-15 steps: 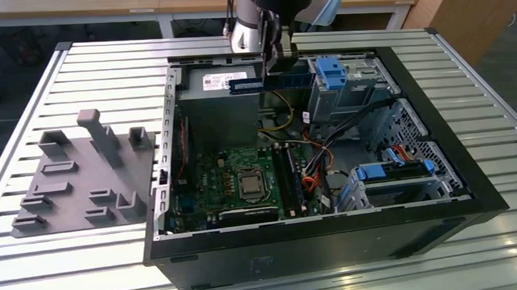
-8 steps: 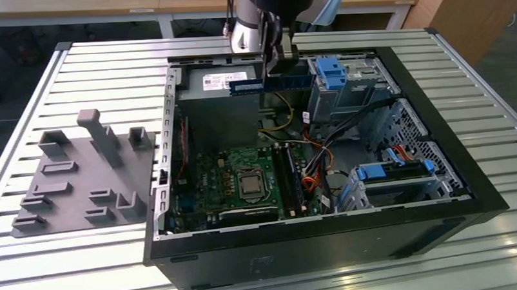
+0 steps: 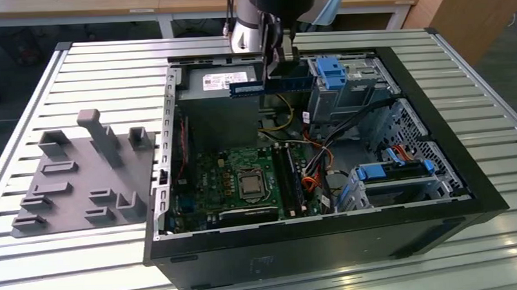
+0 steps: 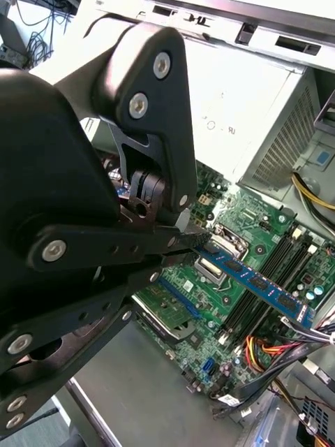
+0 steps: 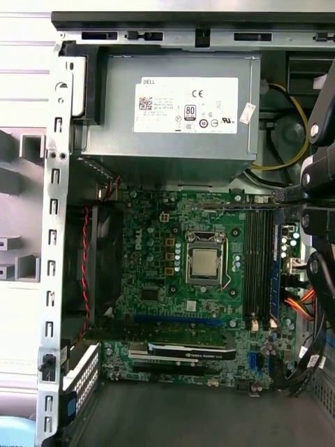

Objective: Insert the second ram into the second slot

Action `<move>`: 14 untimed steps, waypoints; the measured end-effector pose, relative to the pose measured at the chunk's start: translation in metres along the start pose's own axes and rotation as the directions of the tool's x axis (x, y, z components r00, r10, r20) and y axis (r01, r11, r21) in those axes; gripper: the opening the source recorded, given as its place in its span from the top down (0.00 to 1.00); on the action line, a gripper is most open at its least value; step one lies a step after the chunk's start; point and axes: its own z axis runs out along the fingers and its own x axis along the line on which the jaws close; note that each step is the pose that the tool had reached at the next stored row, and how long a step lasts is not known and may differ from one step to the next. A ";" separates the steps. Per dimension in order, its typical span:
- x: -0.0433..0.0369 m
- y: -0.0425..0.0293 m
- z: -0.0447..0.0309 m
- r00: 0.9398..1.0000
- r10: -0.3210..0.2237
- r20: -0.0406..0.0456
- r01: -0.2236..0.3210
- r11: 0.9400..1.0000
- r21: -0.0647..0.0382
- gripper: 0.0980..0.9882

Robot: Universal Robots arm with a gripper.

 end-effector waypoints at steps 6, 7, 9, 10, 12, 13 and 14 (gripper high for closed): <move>0.0046 0.0001 -0.0001 1.000 0.000 0.000 0.000 1.000 0.000 0.96; 0.0054 0.0002 -0.0001 1.000 0.000 0.000 0.000 1.000 0.000 0.96; 0.0069 0.0002 -0.0001 1.000 0.000 0.000 0.000 1.000 0.000 0.96; 0.0078 0.0002 -0.0001 1.000 0.000 0.000 0.000 1.000 0.000 0.96; 0.0092 0.0003 -0.0001 1.000 0.000 0.000 0.000 1.000 0.000 0.96; 0.0099 0.0003 -0.0001 1.000 0.000 0.000 0.000 1.000 0.000 0.96; 0.0106 0.0003 -0.0001 1.000 0.000 0.000 0.000 1.000 0.000 0.96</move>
